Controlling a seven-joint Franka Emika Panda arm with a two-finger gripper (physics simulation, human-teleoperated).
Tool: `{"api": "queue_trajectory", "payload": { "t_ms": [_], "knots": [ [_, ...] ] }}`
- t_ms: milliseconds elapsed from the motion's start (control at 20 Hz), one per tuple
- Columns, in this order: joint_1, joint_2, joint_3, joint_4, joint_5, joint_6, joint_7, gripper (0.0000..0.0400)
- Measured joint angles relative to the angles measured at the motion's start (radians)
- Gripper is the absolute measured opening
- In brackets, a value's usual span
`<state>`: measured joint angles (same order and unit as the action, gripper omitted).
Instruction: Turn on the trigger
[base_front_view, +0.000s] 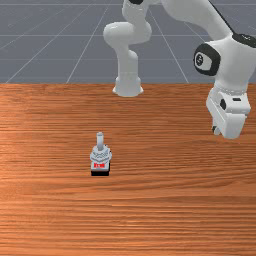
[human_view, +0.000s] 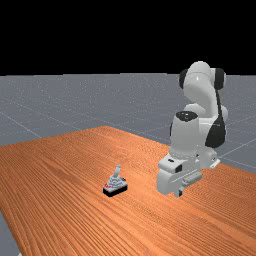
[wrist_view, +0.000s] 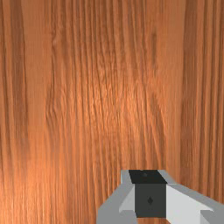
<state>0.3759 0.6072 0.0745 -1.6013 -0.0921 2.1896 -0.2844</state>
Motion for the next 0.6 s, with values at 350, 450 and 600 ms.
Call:
{"api": "queue_trajectory", "payload": {
  "t_ms": [350, 450, 600],
  "knots": [
    [0.046, 0.045, -0.035, 0.065, -0.069, -0.065, 0.043, 0.0],
    [0.021, 0.035, -0.013, 0.012, 0.002, 0.023, 0.07, 0.0],
    [0.012, 0.016, -0.024, -0.028, 0.014, 0.038, 0.101, 0.0]
  ]
}}
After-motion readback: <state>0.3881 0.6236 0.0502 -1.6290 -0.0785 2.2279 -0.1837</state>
